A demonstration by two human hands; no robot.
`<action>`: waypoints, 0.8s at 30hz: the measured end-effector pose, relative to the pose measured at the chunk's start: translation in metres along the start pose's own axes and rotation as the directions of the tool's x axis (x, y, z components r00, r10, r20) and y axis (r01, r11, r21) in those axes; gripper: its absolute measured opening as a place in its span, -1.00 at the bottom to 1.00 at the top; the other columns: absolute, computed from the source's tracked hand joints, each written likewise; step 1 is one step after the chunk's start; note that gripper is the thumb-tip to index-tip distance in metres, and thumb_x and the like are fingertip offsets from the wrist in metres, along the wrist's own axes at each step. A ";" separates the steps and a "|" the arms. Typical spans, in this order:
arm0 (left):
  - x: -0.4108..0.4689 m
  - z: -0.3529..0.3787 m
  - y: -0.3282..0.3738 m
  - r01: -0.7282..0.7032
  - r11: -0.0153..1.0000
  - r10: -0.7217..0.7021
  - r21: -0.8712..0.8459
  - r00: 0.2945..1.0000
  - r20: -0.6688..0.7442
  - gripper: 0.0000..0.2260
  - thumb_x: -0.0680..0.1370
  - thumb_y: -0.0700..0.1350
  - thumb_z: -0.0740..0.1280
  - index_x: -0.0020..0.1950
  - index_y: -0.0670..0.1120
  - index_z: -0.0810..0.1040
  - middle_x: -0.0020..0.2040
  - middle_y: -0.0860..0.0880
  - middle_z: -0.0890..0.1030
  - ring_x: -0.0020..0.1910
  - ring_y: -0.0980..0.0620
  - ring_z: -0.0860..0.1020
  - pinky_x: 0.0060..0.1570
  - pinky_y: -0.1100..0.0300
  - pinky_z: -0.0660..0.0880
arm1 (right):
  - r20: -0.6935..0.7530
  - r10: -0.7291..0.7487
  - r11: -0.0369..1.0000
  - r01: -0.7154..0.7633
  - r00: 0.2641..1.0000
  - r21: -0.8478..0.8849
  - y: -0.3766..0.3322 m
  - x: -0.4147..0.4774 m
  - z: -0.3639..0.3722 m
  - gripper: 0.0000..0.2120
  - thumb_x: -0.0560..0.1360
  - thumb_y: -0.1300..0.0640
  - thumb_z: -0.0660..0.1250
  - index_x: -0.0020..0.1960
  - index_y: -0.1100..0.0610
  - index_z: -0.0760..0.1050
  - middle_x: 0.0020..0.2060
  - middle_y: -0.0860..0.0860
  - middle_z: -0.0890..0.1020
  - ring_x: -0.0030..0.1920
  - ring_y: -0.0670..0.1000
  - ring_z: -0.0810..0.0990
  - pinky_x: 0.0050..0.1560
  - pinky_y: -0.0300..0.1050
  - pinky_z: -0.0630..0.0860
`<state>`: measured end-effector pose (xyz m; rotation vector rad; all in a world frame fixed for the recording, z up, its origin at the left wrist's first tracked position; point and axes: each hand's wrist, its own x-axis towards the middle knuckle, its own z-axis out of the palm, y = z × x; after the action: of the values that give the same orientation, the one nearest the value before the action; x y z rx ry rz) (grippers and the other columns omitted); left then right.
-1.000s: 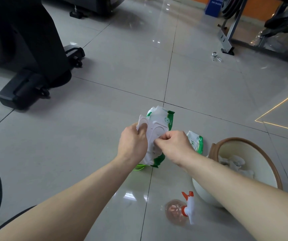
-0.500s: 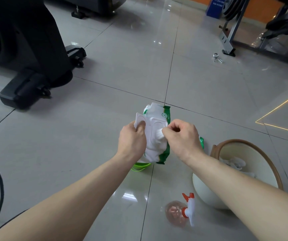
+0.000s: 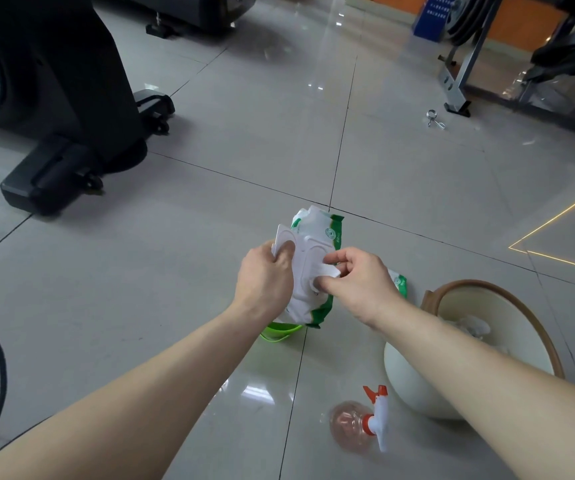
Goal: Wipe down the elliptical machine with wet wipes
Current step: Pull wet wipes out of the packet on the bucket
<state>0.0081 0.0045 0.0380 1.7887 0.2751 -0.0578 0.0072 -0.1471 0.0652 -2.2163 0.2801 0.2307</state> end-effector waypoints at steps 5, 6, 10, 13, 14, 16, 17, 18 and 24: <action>0.000 -0.002 -0.002 -0.053 0.996 0.055 0.073 0.998 -0.018 -0.62 0.68 0.03 0.14 -0.30 -0.08 0.22 -0.39 -0.01 0.31 -0.38 -0.04 0.26 -0.33 0.07 0.25 | -0.012 0.017 0.998 -0.017 1.000 -0.068 -0.005 0.001 0.000 -0.96 0.42 0.16 0.48 -0.13 0.06 0.65 -0.29 -0.09 0.62 -0.24 -0.05 0.54 -0.28 -0.21 0.41; 0.000 -0.002 -0.002 -0.060 0.995 0.062 0.073 0.998 -0.015 -0.62 0.68 0.04 0.13 -0.30 -0.08 0.23 -0.39 -0.01 0.32 -0.38 -0.04 0.27 -0.33 0.06 0.26 | -0.024 0.003 0.998 -0.005 1.000 -0.067 -0.007 0.000 0.000 -0.98 0.42 0.16 0.46 -0.18 0.09 0.65 -0.34 -0.10 0.60 -0.27 -0.05 0.51 -0.30 -0.21 0.40; -0.001 -0.002 -0.001 -0.076 0.996 0.077 0.045 0.997 -0.015 -0.63 0.69 0.01 0.13 -0.30 -0.07 0.22 -0.40 0.01 0.31 -0.40 -0.01 0.25 -0.36 0.11 0.23 | -0.105 -0.074 0.997 0.073 0.992 -0.010 -0.013 0.000 -0.002 -0.92 0.41 0.20 0.42 -0.26 0.15 0.62 -0.44 -0.12 0.52 -0.36 -0.11 0.42 -0.39 -0.31 0.34; 0.001 -0.004 0.000 -0.086 0.995 0.087 0.045 0.996 -0.019 -0.63 0.69 -0.01 0.13 -0.29 -0.07 0.23 -0.40 0.01 0.31 -0.40 -0.01 0.25 -0.36 0.11 0.23 | -0.141 -0.126 0.988 0.137 0.982 0.073 -0.014 0.000 -0.003 -0.91 0.43 0.22 0.43 -0.26 0.13 0.62 -0.47 -0.13 0.49 -0.44 -0.17 0.38 -0.43 -0.38 0.30; 0.001 -0.005 0.000 -0.091 0.995 0.092 0.051 0.996 -0.020 -0.63 0.69 -0.01 0.14 -0.30 -0.07 0.23 -0.40 0.02 0.31 -0.40 -0.01 0.25 -0.37 0.11 0.22 | -0.148 -0.137 0.983 0.153 0.979 0.103 -0.013 -0.001 -0.003 -0.90 0.43 0.22 0.44 -0.26 0.13 0.62 -0.48 -0.16 0.48 -0.44 -0.17 0.37 -0.41 -0.38 0.30; 0.001 -0.005 0.000 -0.116 0.990 0.117 0.086 0.993 -0.010 -0.63 0.70 -0.01 0.14 -0.30 -0.07 0.24 -0.41 0.02 0.32 -0.40 -0.01 0.26 -0.37 0.12 0.23 | -0.162 -0.153 0.971 0.178 0.975 0.157 -0.012 -0.001 -0.002 -0.89 0.44 0.25 0.44 -0.25 0.11 0.63 -0.49 -0.18 0.49 -0.43 -0.17 0.40 -0.37 -0.37 0.33; 0.001 -0.005 0.000 -0.136 0.984 0.137 0.117 0.991 0.000 -0.63 0.70 0.00 0.14 -0.30 -0.06 0.26 -0.41 0.02 0.35 -0.41 -0.02 0.28 -0.37 0.11 0.24 | -0.170 -0.162 0.967 0.191 0.972 0.171 -0.012 -0.001 -0.002 -0.89 0.44 0.25 0.44 -0.25 0.11 0.63 -0.48 -0.19 0.51 -0.41 -0.17 0.42 -0.34 -0.37 0.35; 0.000 -0.006 0.001 -0.157 0.976 0.156 0.151 0.988 0.013 -0.63 0.70 0.00 0.14 -0.30 -0.04 0.28 -0.41 0.02 0.37 -0.41 -0.01 0.31 -0.37 0.11 0.25 | -0.178 -0.173 0.965 0.203 0.969 0.168 -0.011 -0.001 -0.002 -0.88 0.45 0.25 0.43 -0.24 0.10 0.64 -0.47 -0.20 0.53 -0.40 -0.17 0.43 -0.32 -0.36 0.37; 0.000 -0.009 0.003 -0.194 0.942 0.174 0.274 0.980 0.098 -0.65 0.70 -0.01 0.14 -0.29 0.02 0.36 -0.39 0.02 0.46 -0.36 -0.05 0.41 -0.33 0.08 0.32 | -0.237 -0.198 0.973 0.221 0.951 0.073 -0.005 0.004 0.002 -0.82 0.49 0.19 0.44 -0.26 -0.02 0.64 -0.33 -0.14 0.64 -0.29 -0.18 0.53 -0.22 -0.37 0.44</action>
<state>0.0075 0.0131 0.0428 2.0850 0.0464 -0.0293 0.0123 -0.1429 0.0668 -2.1548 0.1734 -0.1526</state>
